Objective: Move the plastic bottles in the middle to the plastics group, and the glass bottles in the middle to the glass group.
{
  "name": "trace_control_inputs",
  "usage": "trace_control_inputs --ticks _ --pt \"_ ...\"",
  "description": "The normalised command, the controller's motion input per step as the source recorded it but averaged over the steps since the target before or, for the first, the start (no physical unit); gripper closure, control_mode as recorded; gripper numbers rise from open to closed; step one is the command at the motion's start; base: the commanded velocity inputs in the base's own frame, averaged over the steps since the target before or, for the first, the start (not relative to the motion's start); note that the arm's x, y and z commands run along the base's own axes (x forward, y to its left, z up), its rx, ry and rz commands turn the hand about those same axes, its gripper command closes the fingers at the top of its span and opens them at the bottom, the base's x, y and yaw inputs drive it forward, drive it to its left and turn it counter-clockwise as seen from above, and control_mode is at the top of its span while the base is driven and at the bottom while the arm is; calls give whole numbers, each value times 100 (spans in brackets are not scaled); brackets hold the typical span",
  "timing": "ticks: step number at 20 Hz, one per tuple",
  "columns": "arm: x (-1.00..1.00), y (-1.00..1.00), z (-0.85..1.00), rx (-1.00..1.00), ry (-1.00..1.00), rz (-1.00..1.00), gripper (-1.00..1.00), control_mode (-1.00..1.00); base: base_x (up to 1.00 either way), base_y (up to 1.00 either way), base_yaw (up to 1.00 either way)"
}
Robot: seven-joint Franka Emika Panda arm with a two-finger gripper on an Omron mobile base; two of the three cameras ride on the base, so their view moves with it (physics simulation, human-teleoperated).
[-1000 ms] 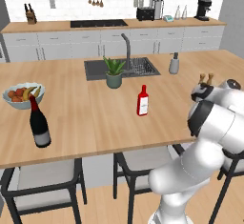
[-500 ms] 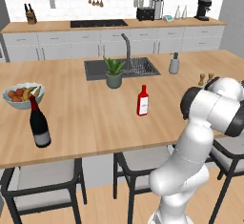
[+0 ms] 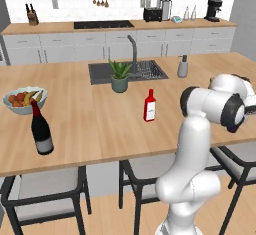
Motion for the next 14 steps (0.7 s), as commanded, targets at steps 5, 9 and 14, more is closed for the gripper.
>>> trace_control_inputs --ticks 5,9,14 --pt "0 -7 0 2 0 0 100 -100 0 0 0" --pt "-3 23 17 0 -1 0 100 -100 0 0 0" --pt "0 12 8 -4 0 0 100 -100 0 0 0"
